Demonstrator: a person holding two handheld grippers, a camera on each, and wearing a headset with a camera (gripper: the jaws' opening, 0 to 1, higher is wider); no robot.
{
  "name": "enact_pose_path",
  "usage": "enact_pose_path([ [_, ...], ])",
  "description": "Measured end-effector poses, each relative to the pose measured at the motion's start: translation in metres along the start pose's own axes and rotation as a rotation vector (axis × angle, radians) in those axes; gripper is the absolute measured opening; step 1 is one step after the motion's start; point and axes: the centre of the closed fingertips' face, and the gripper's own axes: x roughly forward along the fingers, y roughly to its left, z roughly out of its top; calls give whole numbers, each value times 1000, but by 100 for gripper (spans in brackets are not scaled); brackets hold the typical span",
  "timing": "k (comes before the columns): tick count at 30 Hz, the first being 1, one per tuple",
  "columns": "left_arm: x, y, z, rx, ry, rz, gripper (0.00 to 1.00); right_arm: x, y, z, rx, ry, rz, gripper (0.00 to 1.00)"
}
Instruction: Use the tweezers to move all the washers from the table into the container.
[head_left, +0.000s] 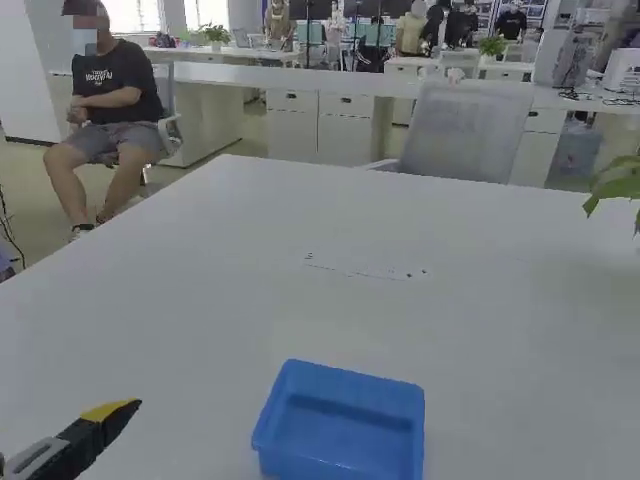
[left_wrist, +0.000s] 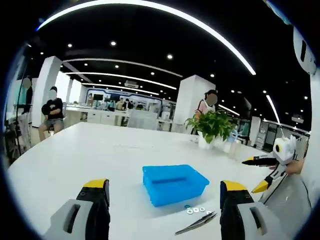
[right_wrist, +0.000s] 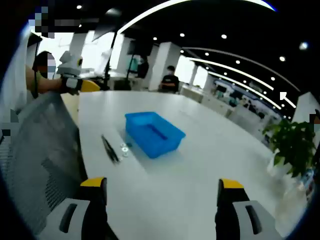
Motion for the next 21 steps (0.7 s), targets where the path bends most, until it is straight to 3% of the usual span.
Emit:
enact_pose_path([
  [12, 0, -3, 2, -3, -1, 1, 91, -1, -3, 1, 20, -13, -12, 81],
  [21, -1, 0, 1, -5, -6, 0, 91, -2, -7, 0, 30, -10, -34, 82],
])
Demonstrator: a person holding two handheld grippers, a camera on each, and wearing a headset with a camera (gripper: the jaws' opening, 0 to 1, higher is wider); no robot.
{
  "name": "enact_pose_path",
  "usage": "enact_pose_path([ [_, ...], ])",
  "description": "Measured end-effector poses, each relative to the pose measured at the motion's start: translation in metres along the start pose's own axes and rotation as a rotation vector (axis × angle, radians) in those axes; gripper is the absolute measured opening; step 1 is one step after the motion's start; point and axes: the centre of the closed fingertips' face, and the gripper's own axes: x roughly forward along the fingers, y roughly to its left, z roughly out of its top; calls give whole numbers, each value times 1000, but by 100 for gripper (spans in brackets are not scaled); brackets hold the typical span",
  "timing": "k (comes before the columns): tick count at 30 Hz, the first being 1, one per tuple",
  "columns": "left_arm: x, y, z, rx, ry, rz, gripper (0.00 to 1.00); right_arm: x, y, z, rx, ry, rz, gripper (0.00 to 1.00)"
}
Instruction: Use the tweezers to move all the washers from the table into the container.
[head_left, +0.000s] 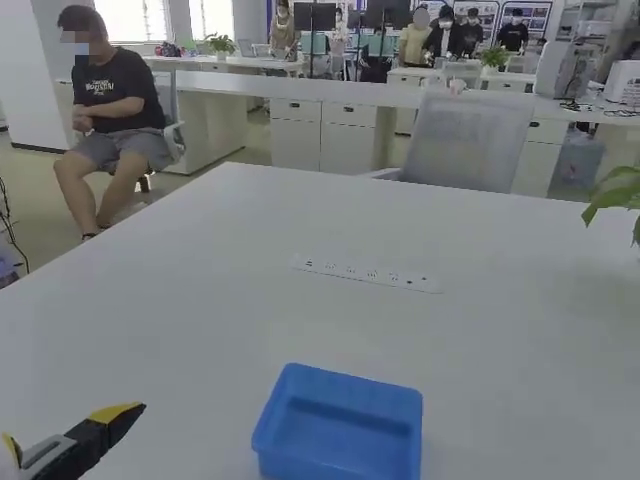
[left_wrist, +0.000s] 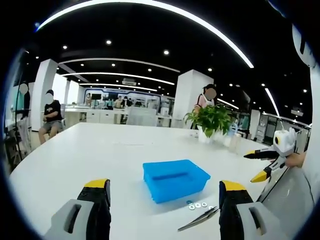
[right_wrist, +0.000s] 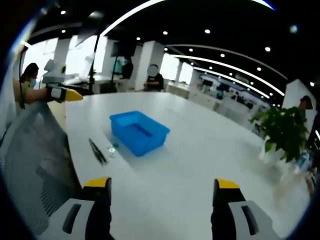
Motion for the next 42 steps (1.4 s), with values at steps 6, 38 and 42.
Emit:
enact_pose_path([
  [6, -1, 4, -2, 1, 1, -5, 91, 1, 0, -1, 9, 5, 2, 82],
  [38, 0, 5, -7, 1, 18, -18, 89, 0, -4, 1, 38, -10, -16, 85],
  [42, 1, 4, -8, 0, 23, -18, 89, -1, -5, 0, 44, -10, -19, 85],
])
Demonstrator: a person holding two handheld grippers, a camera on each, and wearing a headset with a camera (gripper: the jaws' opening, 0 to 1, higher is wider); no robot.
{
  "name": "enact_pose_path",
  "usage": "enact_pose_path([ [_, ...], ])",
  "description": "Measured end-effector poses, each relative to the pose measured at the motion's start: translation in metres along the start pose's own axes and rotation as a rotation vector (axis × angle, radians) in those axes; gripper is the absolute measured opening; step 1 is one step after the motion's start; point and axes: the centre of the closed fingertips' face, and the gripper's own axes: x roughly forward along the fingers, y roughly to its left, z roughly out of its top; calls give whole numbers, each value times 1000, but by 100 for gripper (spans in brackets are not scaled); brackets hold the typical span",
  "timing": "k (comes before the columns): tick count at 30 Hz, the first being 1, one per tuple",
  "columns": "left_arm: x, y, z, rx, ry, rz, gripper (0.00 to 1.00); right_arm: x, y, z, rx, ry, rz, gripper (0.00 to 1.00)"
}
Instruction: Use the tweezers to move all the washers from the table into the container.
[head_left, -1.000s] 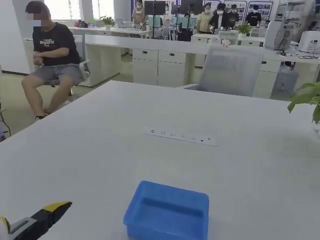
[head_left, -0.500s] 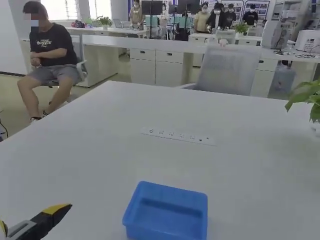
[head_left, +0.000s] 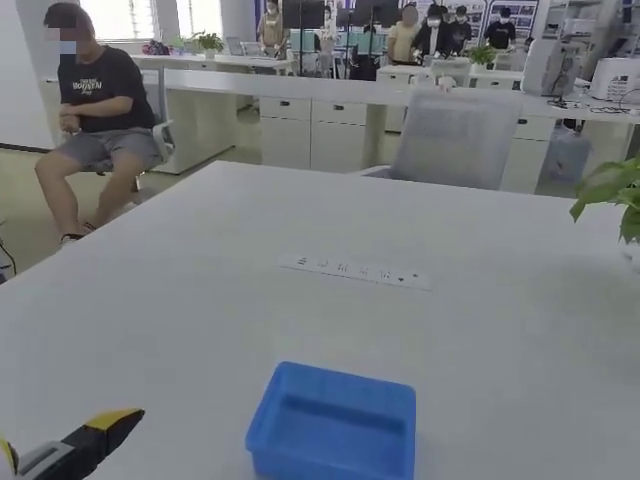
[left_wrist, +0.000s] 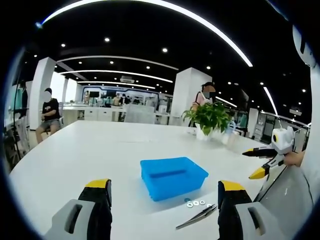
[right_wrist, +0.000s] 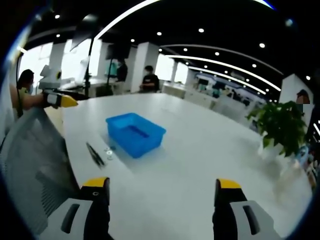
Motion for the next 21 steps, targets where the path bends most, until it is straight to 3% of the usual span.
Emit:
enact_pose_path([
  [18, 2, -8, -3, -3, 30, -7, 89, -1, -4, -3, 12, 16, -17, 84],
  [21, 0, -8, -1, -9, 34, -3, 84, -1, -1, -5, 30, 34, -4, 84],
])
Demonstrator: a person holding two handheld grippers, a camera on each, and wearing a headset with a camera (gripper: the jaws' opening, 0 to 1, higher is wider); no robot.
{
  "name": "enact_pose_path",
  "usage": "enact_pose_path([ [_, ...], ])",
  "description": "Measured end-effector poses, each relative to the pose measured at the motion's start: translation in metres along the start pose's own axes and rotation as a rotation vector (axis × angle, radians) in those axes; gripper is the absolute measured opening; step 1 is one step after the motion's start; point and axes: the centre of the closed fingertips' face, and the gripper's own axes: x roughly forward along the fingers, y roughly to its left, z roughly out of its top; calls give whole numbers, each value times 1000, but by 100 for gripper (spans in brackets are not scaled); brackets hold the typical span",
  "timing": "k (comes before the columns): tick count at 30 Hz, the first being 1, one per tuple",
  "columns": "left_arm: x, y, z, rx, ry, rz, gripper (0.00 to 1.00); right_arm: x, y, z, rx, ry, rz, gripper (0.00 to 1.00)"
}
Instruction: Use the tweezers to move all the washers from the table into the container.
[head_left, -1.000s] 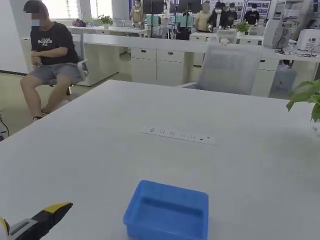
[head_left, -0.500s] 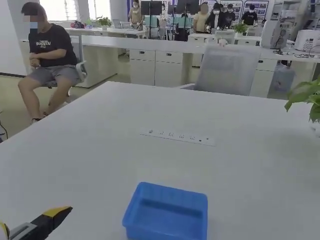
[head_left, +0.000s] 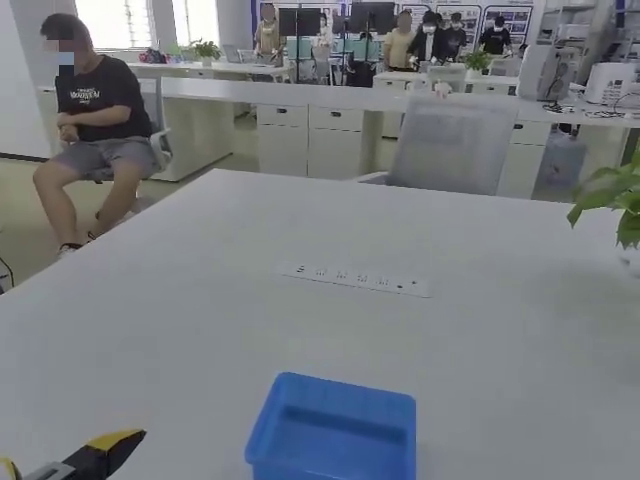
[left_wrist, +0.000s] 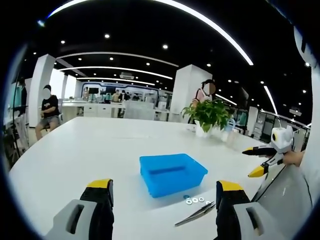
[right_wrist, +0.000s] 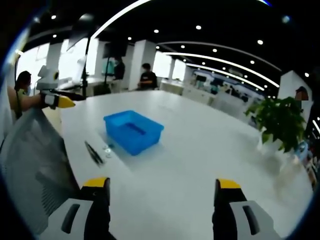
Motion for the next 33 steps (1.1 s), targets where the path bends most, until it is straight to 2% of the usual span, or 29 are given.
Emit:
enact_pose_path([
  [2, -2, 2, 0, -4, 2, 9, 78, 0, 2, 0, 0, 5, 11, 82],
  [4, -2, 6, 1, -34, -10, 10, 79, -2, 6, 2, 3, 8, 36, 81],
  [6, -4, 11, -1, -59, 1, 10, 79, -3, 9, 2, 17, 23, 63, 76],
  [7, -5, 16, -4, -70, 15, 14, 78, -4, 14, 2, 18, 35, 93, 73],
  [9, -6, 19, -8, -75, 42, 8, 78, -4, 18, 2, 5, 44, 120, 66],
  [11, -9, 18, -18, -95, 119, -31, 73, -3, 24, 5, -44, 51, 158, 54],
  [12, -10, 19, -21, -92, 147, -40, 68, -3, 27, 5, -44, 60, 175, 48],
  [14, -11, 18, -22, -55, 186, -79, 55, 1, 37, 10, -58, 56, 225, 40],
  [17, -7, 10, -26, -16, 262, -151, 44, 5, 49, 12, -105, 77, 274, 33],
  [21, 4, -8, -38, 69, 381, -255, 38, 12, 64, 18, -68, 82, 358, 22],
  [22, 7, -11, -42, 96, 406, -271, 36, 15, 66, 20, -59, 81, 368, 21],
  [24, 10, -22, -52, 165, 472, -339, 32, 19, 69, 21, -54, 84, 378, 22],
  [25, 15, -27, -56, 181, 481, -364, 30, 22, 71, 23, -52, 80, 384, 22],
  [27, 17, -37, -66, 187, 539, -422, 26, 28, 77, 24, -46, 83, 401, 22],
  [32, 22, -38, -92, 299, 667, -464, 21, 39, 93, 24, -44, 93, 435, 23],
  [33, 24, -38, -95, 308, 675, -471, 20, 42, 97, 25, -47, 93, 443, 23],
])
